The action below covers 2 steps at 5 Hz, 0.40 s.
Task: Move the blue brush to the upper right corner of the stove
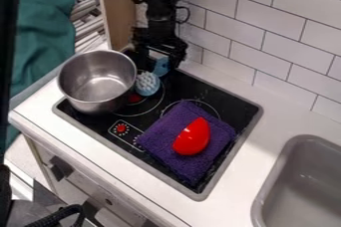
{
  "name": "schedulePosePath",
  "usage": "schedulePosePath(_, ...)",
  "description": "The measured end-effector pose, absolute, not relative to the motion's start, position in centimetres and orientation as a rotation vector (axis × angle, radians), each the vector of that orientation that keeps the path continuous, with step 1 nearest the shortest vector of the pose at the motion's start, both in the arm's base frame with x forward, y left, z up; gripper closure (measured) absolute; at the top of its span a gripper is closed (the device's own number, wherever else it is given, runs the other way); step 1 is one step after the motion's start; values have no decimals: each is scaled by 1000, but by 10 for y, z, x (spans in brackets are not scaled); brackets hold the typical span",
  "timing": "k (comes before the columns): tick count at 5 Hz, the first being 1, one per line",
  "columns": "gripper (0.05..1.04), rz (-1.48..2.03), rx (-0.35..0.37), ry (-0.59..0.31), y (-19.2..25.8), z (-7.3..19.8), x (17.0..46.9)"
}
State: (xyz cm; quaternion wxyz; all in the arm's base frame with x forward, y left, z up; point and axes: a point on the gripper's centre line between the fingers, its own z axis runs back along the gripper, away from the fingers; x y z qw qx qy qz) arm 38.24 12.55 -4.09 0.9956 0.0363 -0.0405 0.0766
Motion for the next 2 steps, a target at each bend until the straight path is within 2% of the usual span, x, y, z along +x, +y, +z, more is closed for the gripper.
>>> schedulePosePath(1,113,133,81,-71,122,-43,390)
schedulePosePath(2,412,122,81,-65,117,-46,393)
